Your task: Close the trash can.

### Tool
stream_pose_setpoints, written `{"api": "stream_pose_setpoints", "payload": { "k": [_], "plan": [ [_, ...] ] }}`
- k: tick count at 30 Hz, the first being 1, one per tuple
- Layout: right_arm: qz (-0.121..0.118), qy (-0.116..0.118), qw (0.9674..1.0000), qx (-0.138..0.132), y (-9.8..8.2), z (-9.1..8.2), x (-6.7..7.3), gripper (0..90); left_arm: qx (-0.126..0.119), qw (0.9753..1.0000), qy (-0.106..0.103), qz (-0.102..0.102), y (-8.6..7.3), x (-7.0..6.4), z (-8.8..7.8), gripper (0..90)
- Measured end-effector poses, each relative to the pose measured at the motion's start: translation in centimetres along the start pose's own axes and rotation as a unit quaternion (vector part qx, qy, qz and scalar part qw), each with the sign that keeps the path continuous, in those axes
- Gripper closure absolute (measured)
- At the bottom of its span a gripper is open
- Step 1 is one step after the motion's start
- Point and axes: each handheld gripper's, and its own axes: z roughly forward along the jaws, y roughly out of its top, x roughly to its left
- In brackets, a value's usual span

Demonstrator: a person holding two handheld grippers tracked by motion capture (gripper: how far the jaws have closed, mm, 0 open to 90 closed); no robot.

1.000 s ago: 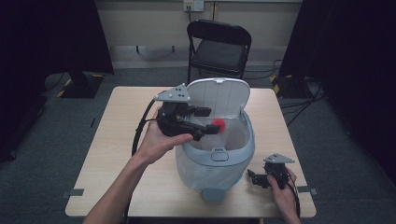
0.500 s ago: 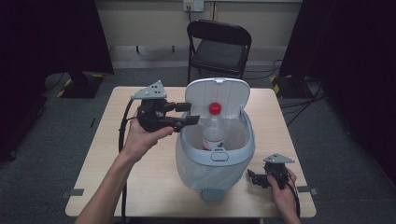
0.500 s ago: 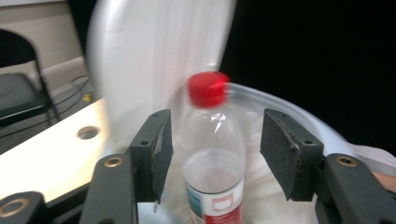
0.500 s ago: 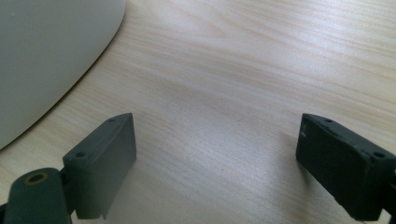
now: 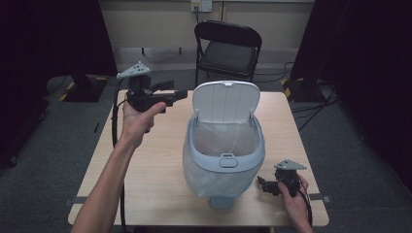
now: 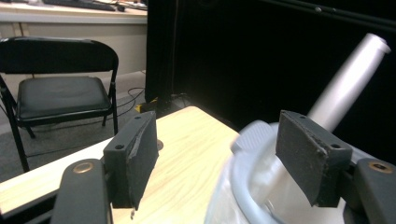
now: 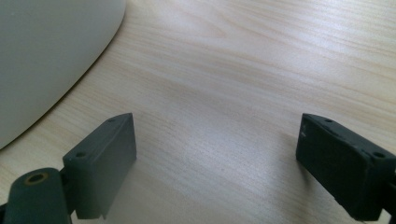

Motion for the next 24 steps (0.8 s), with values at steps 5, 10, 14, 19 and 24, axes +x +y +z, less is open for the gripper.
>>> {"api": "stream_pose_setpoints", "payload": {
  "k": [5, 10, 14, 19, 24],
  "plan": [
    [0.000, 0.000, 1.0000, 0.000, 0.0, 0.0, 0.0, 11.0, 0.007, 0.9999, -0.012, 0.009, 1.3, 0.1, 1.7, 27.0],
    [0.000, 0.000, 1.0000, 0.000, 0.0, 0.0, 0.0, 11.0, 0.003, 0.9988, -0.039, 0.029, 1.7, -1.1, 2.6, 26.9],
    [0.000, 0.000, 1.0000, 0.000, 0.0, 0.0, 0.0, 11.0, 0.008, 0.9967, -0.078, 0.017, 1.4, -1.7, 2.7, 26.4],
    [0.000, 0.001, 1.0000, 0.000, 0.0, 0.0, 0.0, 11.0, 0.024, 0.9949, -0.091, 0.036, 0.5, -3.3, 2.2, 26.4],
    [-0.001, 0.000, 1.0000, 0.000, 0.0, 0.0, 0.0, 11.0, 0.048, 0.9917, -0.110, 0.048, -1.2, -5.2, 2.0, 22.7]
  ]
}}
